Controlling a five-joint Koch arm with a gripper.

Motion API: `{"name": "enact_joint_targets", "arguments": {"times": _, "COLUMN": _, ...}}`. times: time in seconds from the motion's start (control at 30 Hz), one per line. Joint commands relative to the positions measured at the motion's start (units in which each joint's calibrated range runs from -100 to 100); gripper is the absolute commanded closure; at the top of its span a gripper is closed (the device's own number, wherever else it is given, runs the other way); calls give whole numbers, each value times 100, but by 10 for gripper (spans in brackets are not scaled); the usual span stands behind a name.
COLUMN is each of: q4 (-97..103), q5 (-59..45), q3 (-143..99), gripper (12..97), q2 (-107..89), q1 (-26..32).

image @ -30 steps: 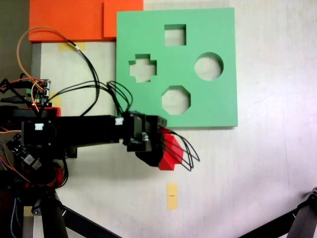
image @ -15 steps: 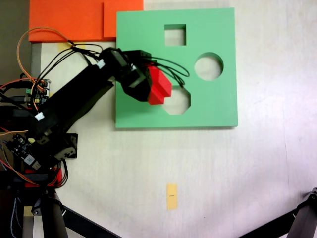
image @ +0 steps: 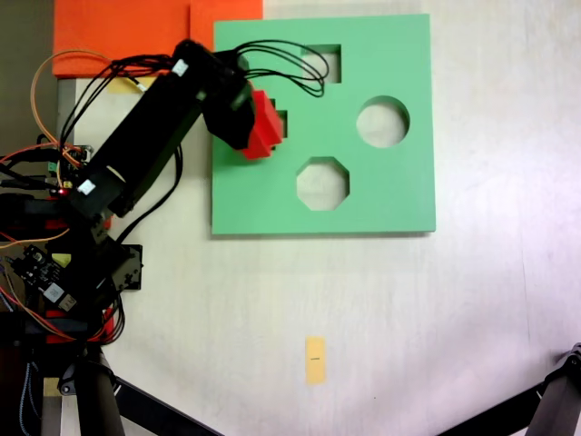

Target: Put the cross columnar block into the corresponding hole

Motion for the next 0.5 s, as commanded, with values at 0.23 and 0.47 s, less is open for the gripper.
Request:
{"name": "enact_joint_targets", "arguments": {"times": 0.23, "q4": -176, "q5": 39, "q3": 741, "gripper": 694, "q2": 444, "q1": 73}}
{"name": "enact_joint_targets", "arguments": {"times": 0.47, "q4": -176, "q5": 39, "q3": 841, "gripper": 693, "q2": 709, "q1": 78}}
